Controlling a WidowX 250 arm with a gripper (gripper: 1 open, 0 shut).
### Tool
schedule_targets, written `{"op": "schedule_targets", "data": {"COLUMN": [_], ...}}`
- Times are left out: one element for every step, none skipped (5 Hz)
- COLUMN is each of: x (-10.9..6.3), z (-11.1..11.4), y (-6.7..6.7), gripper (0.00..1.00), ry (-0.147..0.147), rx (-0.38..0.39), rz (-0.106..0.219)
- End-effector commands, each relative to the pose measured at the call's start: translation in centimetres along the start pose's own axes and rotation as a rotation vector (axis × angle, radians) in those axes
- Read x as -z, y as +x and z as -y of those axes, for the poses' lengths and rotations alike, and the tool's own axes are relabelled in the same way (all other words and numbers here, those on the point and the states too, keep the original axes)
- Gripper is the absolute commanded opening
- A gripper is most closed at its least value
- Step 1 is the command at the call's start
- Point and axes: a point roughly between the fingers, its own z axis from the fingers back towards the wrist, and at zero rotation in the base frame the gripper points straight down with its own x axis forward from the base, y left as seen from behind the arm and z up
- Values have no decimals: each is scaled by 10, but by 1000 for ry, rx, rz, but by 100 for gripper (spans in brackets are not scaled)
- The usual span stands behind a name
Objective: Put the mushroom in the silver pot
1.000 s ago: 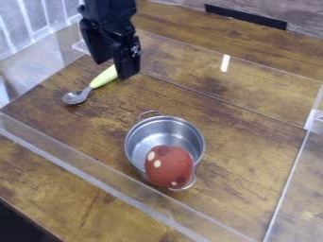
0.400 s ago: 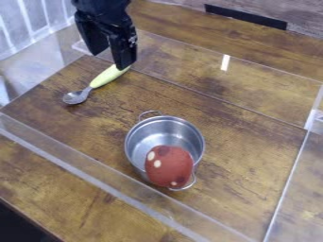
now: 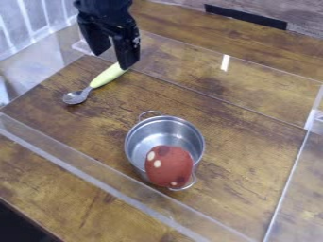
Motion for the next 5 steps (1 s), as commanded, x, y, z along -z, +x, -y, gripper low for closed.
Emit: {"op": "schedule_targets", "data": {"x": [-10, -10, -4, -2, 1], "z": [0, 0, -3, -4, -5], "y": [3, 4, 4, 5, 6], "gripper": [100, 100, 100, 100, 100], "ry": [0, -16, -22, -17, -13], "rx": [58, 108, 125, 117, 109], "rz": [28, 30, 30, 30, 28]}}
